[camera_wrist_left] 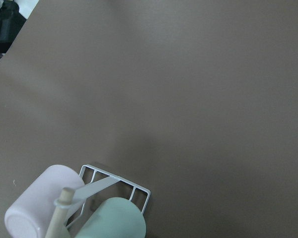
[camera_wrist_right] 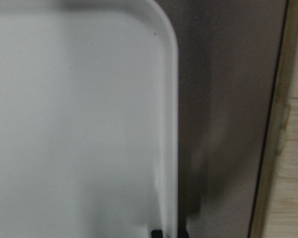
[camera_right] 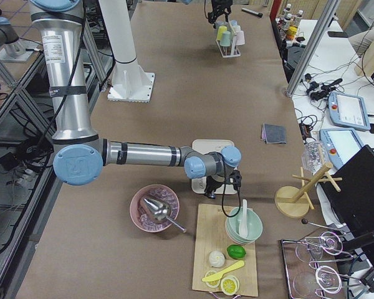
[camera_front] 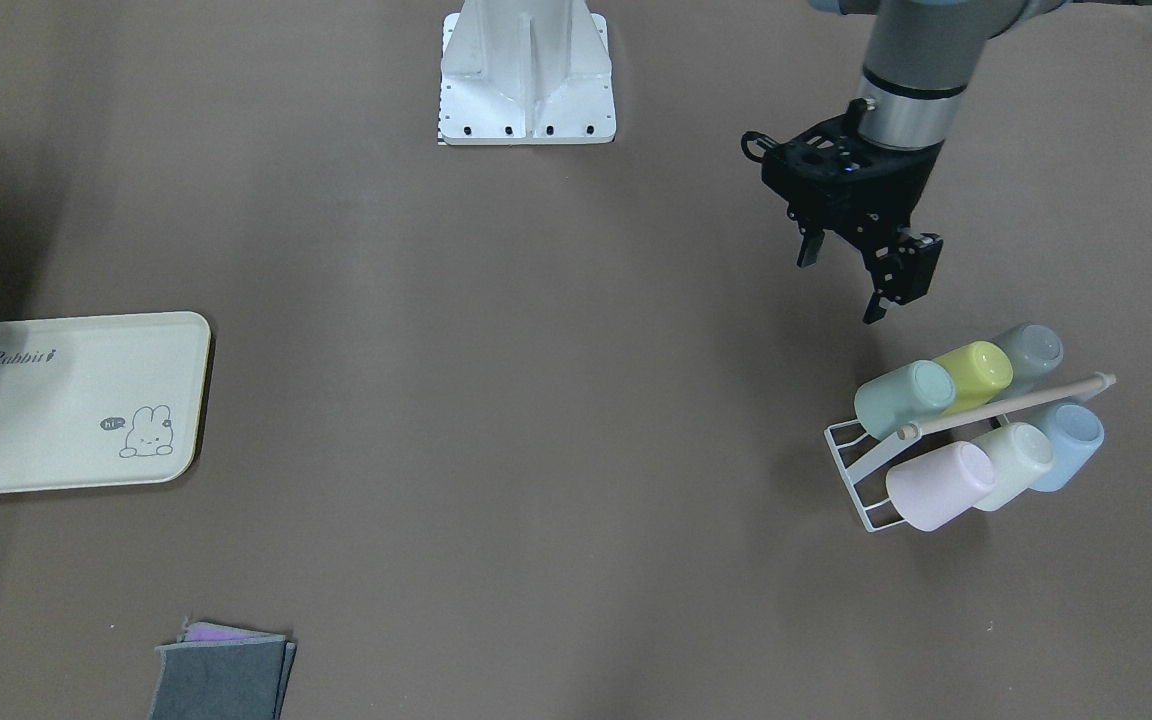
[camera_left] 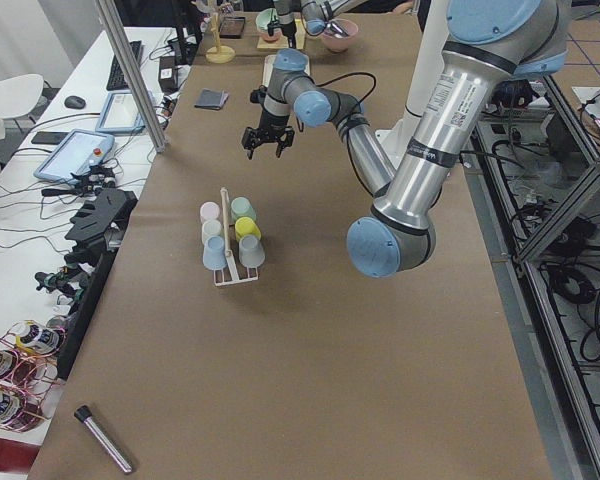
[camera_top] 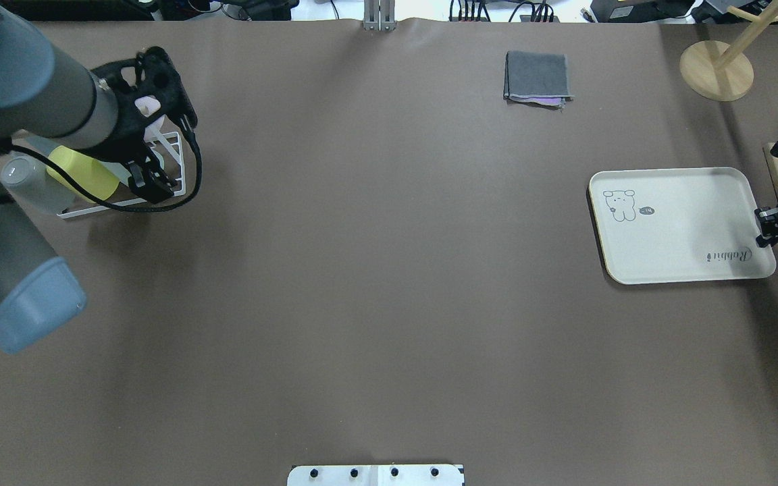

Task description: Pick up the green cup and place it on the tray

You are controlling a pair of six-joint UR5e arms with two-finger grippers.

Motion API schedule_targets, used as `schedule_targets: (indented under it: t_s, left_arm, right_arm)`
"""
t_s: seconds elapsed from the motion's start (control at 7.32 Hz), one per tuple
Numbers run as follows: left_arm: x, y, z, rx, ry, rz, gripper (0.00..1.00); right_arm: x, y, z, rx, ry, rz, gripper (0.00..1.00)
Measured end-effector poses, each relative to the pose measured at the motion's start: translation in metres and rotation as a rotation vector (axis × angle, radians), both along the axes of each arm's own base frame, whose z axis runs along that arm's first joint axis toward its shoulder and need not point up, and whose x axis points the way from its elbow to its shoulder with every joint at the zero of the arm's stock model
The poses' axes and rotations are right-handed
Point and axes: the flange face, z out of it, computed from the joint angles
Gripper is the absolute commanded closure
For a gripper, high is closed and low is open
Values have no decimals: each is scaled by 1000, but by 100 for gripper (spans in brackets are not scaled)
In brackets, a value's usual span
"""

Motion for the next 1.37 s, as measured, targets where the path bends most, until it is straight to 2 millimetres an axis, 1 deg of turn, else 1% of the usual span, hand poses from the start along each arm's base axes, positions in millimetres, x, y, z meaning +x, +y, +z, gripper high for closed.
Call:
schedule_targets:
  t_s: [0.27, 0.55, 0.68, 0.82, 1.09, 1.23, 1.37]
  left_arm:
    - [25, 22, 4, 259, -217, 151, 1]
    - [46, 32, 14, 458, -465, 244, 1]
    - [58, 39, 22, 528, -600, 274, 1]
    - [73, 46, 33, 570, -715, 294, 1]
    - [104, 67, 70, 632, -911, 326, 1]
    - [115, 76, 88, 664, -991, 332, 1]
    - [121, 81, 105, 694, -1067, 327, 1]
  right_arm:
    - [0, -1, -8, 14, -7, 0, 100]
    - [2, -3, -21, 38, -17, 7, 100]
    - [7, -5, -28, 49, -21, 18, 100]
    - [17, -8, -33, 59, -28, 37, 100]
    - [49, -8, -44, 54, -85, 90, 100]
    - [64, -8, -50, 41, -134, 115, 100]
    - [78, -8, -55, 28, -189, 135, 100]
